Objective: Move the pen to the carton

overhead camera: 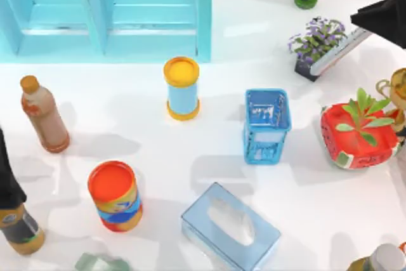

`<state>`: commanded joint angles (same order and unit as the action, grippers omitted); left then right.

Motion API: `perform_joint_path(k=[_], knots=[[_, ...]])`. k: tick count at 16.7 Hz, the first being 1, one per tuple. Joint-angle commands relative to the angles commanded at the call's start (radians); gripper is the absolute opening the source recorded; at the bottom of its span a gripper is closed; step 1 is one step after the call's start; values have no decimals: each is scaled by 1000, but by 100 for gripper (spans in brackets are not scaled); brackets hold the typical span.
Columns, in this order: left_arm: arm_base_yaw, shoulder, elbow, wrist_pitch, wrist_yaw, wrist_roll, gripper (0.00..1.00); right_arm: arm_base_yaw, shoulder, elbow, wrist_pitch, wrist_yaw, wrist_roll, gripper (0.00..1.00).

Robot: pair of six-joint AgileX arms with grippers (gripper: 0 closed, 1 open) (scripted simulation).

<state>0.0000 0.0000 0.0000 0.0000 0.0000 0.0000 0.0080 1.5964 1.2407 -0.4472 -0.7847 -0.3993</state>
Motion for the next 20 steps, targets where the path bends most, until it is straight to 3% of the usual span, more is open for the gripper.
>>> perform_joint_path(k=[8,14,20], knots=[[0,0,0,0,0,0,100,-42,-16,16,-43,18,0,0],[0,0,0,0,0,0,100,-300,-102,89,-204,208,-29,0],[0,0,0,0,0,0,100,-457,-197,117,-495,383,-211,0]])
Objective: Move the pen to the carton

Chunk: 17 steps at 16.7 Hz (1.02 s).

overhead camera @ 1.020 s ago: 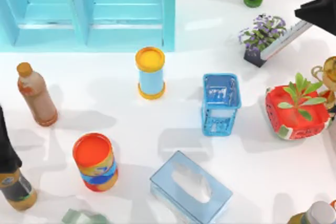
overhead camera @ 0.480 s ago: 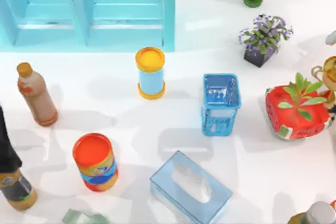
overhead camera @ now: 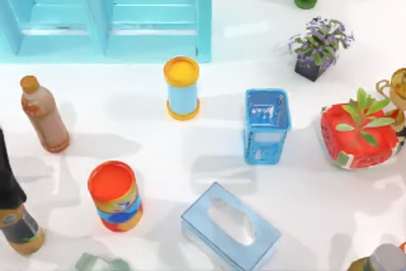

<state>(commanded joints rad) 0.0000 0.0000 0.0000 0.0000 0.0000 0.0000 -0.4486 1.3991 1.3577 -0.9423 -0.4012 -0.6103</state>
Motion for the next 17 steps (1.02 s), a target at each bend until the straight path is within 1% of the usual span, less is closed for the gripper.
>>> perform_joint_path(k=[4,10,13,17], knots=[[0,0,0,0,0,0,100,-39,-34,6,-130,63,-88,0],[0,0,0,0,0,0,100,-35,-30,0,-133,68,-91,0],[0,0,0,0,0,0,100,-25,-29,-65,-63,78,-77,0],[0,0,0,0,0,0,100,-6,-22,-193,95,85,-63,0]])
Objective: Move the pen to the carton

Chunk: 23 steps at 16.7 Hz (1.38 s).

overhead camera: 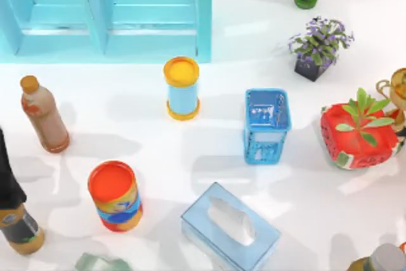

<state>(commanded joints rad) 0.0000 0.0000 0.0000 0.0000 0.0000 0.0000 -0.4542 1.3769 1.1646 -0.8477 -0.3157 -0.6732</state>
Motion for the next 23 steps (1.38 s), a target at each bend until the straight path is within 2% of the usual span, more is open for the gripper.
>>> perform_joint_path(k=[6,19,23], knots=[[0,0,0,0,0,0,100,8,8,-35,36,4,10,0],[0,0,0,0,0,0,100,8,8,-35,36,4,10,98],[0,0,0,0,0,0,100,8,8,-35,36,4,10,100]])
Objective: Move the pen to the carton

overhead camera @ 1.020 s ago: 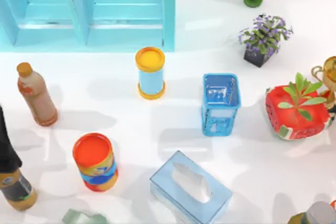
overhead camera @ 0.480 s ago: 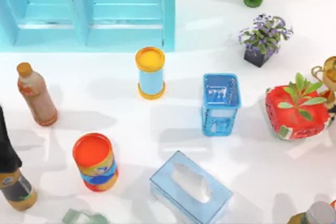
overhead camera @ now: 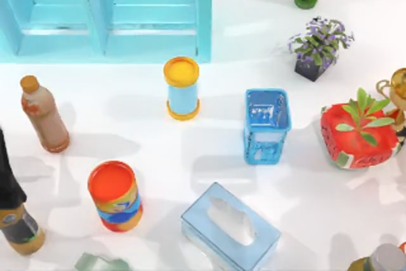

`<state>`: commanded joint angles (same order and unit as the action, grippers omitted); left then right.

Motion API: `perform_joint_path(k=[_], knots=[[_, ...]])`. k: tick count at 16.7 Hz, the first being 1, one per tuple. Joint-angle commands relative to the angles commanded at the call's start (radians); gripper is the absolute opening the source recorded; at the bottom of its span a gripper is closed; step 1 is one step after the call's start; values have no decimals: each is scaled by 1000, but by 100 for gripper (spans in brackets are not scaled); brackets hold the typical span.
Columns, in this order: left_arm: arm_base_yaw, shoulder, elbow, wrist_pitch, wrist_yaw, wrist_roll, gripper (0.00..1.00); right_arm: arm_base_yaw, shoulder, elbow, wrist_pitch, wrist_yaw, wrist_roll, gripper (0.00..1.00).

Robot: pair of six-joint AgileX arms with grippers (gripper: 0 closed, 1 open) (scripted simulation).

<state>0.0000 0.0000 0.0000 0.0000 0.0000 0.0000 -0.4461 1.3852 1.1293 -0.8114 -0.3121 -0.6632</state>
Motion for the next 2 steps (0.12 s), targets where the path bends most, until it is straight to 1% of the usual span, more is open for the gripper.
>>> perform_joint_path(k=[2], knots=[[0,0,0,0,0,0,100,0,0,0,0,0,0,100]])
